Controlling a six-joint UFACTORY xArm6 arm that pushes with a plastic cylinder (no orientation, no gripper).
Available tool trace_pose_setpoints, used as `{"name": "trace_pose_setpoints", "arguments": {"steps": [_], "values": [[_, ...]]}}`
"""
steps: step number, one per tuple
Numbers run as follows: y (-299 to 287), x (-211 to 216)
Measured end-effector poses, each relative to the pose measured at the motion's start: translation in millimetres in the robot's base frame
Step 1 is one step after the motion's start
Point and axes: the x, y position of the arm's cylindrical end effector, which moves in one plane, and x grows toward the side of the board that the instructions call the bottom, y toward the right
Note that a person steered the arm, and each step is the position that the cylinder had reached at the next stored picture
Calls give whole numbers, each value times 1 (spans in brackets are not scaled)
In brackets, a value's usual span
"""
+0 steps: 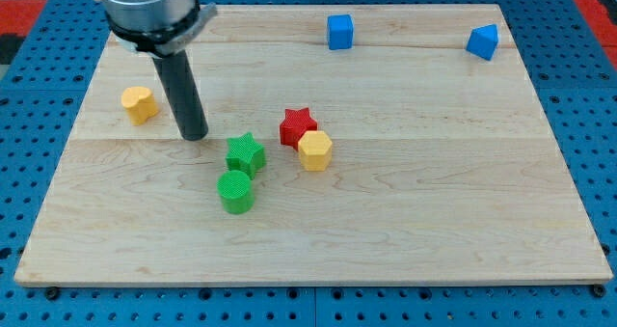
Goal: Move the green circle diagonal to the right of the red star
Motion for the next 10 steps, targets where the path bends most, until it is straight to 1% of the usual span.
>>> {"name": "trace_pose_setpoints", "arguments": {"steps": [1,2,3,4,5,6,7,10], "values": [[-4,33],[6,74],[58,91],[120,92],[155,90],[175,79],[175,54],[181,-1]]}}
